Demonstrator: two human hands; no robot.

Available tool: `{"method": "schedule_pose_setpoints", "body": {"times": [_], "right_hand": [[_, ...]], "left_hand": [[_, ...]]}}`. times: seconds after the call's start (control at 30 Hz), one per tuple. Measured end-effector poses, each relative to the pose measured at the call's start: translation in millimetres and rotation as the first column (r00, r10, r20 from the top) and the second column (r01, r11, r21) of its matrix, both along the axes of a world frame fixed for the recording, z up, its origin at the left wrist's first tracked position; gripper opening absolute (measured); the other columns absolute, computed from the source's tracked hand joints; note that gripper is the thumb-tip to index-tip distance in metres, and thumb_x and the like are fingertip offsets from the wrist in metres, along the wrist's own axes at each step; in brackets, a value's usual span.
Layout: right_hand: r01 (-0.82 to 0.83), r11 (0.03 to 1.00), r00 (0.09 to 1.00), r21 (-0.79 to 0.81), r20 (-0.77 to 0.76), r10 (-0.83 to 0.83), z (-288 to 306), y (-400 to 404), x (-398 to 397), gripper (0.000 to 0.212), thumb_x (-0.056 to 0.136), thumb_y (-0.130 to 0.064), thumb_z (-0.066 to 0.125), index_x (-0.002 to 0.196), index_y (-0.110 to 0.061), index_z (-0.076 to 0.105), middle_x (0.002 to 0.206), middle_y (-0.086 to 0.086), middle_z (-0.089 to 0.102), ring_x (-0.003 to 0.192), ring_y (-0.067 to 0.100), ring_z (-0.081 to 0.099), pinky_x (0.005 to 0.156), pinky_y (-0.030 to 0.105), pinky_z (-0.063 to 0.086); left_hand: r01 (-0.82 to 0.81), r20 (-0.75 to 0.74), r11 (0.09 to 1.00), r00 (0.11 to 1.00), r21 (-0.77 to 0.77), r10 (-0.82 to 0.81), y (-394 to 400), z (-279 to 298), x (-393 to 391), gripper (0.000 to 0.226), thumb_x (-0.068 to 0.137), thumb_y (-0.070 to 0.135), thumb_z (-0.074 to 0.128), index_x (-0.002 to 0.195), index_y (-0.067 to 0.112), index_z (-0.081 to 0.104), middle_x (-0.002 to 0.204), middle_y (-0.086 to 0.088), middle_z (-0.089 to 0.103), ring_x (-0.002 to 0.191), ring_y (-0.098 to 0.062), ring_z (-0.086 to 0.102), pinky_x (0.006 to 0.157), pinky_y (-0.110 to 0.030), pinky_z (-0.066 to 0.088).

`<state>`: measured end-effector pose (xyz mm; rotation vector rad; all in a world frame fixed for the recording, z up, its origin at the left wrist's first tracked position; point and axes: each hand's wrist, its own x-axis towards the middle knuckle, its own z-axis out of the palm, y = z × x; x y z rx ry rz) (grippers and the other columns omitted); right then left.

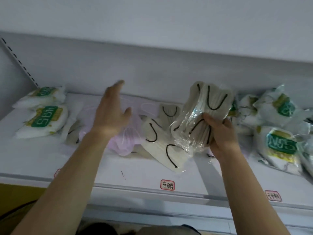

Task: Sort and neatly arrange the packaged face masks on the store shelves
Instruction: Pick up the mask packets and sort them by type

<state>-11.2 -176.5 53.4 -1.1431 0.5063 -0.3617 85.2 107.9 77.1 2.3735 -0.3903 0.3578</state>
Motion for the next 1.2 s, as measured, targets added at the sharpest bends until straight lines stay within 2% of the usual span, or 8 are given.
{"method": "schedule_pose_setpoints", "body": {"times": [0.07, 0.13, 0.27, 0.53, 0.77, 1.03, 1.13, 1.2], "right_hand": [[0.007, 1.000, 1.000, 0.019, -0.003, -0.007, -1, -14, -3, 0.023, 0.092, -0.003, 0.071, 0.114, 0.000, 0.067, 0.098, 0.009, 0.076, 0.086, 0.021, 0.074, 0.076, 0.039, 0.060], [-0.005, 0.999, 1.000, 0.041, -0.015, 0.005, -3, -23, -7, 0.032, 0.091, -0.002, 0.071, 0.122, 0.003, 0.065, 0.102, 0.011, 0.075, 0.087, 0.022, 0.074, 0.076, 0.039, 0.062], [-0.053, 0.998, 0.997, 0.041, -0.049, 0.055, -6, -41, -22, 0.027, 0.091, -0.001, 0.070, 0.118, -0.002, 0.066, 0.096, 0.007, 0.078, 0.084, 0.020, 0.076, 0.078, 0.041, 0.062], [-0.117, 0.993, 0.983, 0.027, -0.138, 0.120, -26, -86, -48, 0.026, 0.092, -0.002, 0.071, 0.117, 0.000, 0.067, 0.104, 0.015, 0.078, 0.092, 0.028, 0.077, 0.074, 0.040, 0.063], [-0.169, 0.985, 0.980, 0.032, -0.097, 0.172, -29, -102, -59, 0.028, 0.092, -0.001, 0.068, 0.119, -0.007, 0.067, 0.108, 0.013, 0.078, 0.098, 0.030, 0.076, 0.081, 0.044, 0.061], [-0.101, 0.992, 0.992, 0.076, -0.067, 0.106, -36, -119, -75, 0.035, 0.091, 0.000, 0.064, 0.123, -0.012, 0.066, 0.114, 0.019, 0.075, 0.105, 0.039, 0.072, 0.091, 0.055, 0.058], [-0.071, 0.993, 0.996, 0.098, -0.047, 0.076, -36, -116, -76, 0.033, 0.090, 0.002, 0.064, 0.118, -0.013, 0.068, 0.112, 0.019, 0.075, 0.104, 0.041, 0.072, 0.090, 0.056, 0.058], [-0.055, 0.992, 0.997, 0.111, -0.044, 0.060, -34, -114, -77, 0.031, 0.089, 0.004, 0.064, 0.114, -0.013, 0.069, 0.108, 0.019, 0.076, 0.101, 0.040, 0.073, 0.089, 0.057, 0.059]], "left_hand": [[0.324, -0.136, 0.933, 0.943, 0.154, -0.305, -30, 11, -13, 0.064, 0.082, 0.005, 0.076, 0.142, 0.014, 0.055, 0.141, -0.006, 0.059, 0.131, -0.024, 0.054, 0.105, -0.020, 0.034], [0.573, -0.384, 0.759, 0.805, 0.310, -0.451, -60, 9, -27, 0.066, 0.080, 0.007, 0.077, 0.142, 0.021, 0.057, 0.141, 0.001, 0.057, 0.132, -0.017, 0.049, 0.109, -0.031, 0.037], [0.660, -0.475, 0.469, 0.750, 0.587, -0.461, -89, -8, -19, 0.077, 0.067, 0.018, 0.081, 0.134, 0.039, 0.050, 0.131, 0.013, 0.054, 0.127, -0.016, 0.044, 0.100, -0.046, 0.039], [0.577, -0.422, 0.580, 0.817, 0.575, -0.393, -89, -4, -6, 0.028, 0.090, 0.018, 0.063, 0.108, 0.039, 0.066, 0.107, 0.019, 0.061, 0.111, -0.009, 0.055, 0.095, -0.042, 0.044], [0.303, 0.046, 0.924, 0.946, 0.234, -0.322, -140, -11, -38, 0.013, 0.091, 0.012, 0.069, 0.099, 0.019, 0.076, 0.095, 0.001, 0.067, 0.088, -0.023, 0.066, 0.078, -0.039, 0.053], [0.483, -0.384, 0.839, 0.845, 0.251, -0.372, -184, -22, -50, 0.040, 0.095, 0.051, 0.062, 0.121, 0.021, 0.067, 0.107, 0.006, 0.071, 0.097, -0.013, 0.066, 0.084, -0.030, 0.051], [0.373, -0.280, 0.833, 0.920, 0.409, -0.274, -199, -22, -21, 0.032, 0.101, 0.031, 0.058, 0.131, 0.022, 0.062, 0.128, -0.005, 0.064, 0.117, -0.027, 0.061, 0.095, -0.040, 0.050], [0.392, -0.313, 0.692, 0.917, 0.606, -0.246, -210, -23, -11, 0.061, 0.091, 0.011, 0.061, 0.146, 0.030, 0.048, 0.146, -0.003, 0.046, 0.132, -0.032, 0.046, 0.100, -0.046, 0.044]]}}
